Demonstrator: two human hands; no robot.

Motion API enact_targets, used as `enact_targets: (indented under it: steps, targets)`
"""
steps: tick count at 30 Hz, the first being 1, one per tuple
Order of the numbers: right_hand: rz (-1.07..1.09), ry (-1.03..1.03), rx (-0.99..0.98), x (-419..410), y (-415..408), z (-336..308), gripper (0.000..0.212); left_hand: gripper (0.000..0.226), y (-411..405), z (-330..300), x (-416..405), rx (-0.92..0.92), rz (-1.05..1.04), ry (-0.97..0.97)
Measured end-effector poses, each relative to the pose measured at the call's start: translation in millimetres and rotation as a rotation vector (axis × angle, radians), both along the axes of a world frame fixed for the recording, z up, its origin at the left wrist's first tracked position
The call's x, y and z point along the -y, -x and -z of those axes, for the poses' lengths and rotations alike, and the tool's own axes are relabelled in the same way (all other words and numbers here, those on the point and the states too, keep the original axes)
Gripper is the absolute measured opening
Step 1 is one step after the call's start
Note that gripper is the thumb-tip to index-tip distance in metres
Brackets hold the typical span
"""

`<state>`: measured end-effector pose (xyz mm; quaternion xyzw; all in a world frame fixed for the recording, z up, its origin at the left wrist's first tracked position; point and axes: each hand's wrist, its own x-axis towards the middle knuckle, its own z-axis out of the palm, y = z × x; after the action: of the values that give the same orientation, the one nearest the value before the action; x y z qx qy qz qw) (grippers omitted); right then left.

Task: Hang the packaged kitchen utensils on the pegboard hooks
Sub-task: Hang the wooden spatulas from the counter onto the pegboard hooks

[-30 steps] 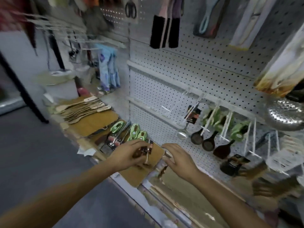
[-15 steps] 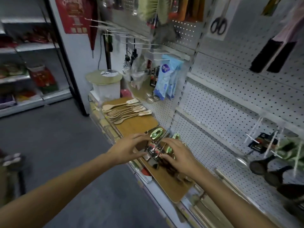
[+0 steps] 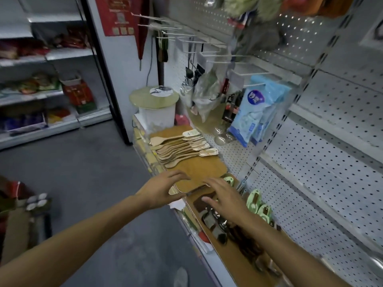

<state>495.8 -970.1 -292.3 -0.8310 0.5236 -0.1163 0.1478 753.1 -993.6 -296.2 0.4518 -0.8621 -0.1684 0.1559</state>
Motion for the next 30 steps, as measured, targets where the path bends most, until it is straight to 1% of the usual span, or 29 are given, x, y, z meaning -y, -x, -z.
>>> enact_targets:
  steps: [3, 7, 11, 15, 21, 25, 28, 30]
  targets:
    - [0.002, -0.07, 0.016, 46.7, -15.0, 4.9, 0.057, 0.053, -14.9, 0.5, 43.8, -0.004, -0.018, -0.018]
    - [0.01, -0.112, 0.029, 105.9, -35.0, 19.5, 0.056, 0.053, -37.0, 11.7, 95.9, 0.008, -0.058, -0.04]
    - [0.101, -0.202, 0.114, 154.9, -57.7, 46.0, 0.052, 0.051, -57.1, 43.7, 148.7, 0.026, -0.048, -0.115]
    - [0.189, -0.301, 0.169, 205.2, -77.7, 95.4, 0.049, 0.049, -72.2, 90.2, 212.3, 0.023, -0.04, -0.199]
    - [0.484, -0.413, 0.255, 295.5, -117.6, 183.2, 0.045, 0.05, -75.8, 185.8, 334.0, 0.074, 0.043, -0.328]
    - [0.707, -0.474, 0.377, 361.7, -134.4, 252.9, 0.04, 0.058, -58.2, 255.8, 405.1, 0.026, 0.039, -0.399]
    - [0.896, -0.575, 0.553, 408.8, -138.7, 309.8, 0.038, 0.061, -37.1, 309.9, 447.3, -0.012, 0.03, -0.461]
    - [1.007, -0.574, 0.654, 435.2, -138.6, 346.5, 0.039, 0.061, -27.3, 336.9, 469.6, 0.003, 0.05, -0.474]
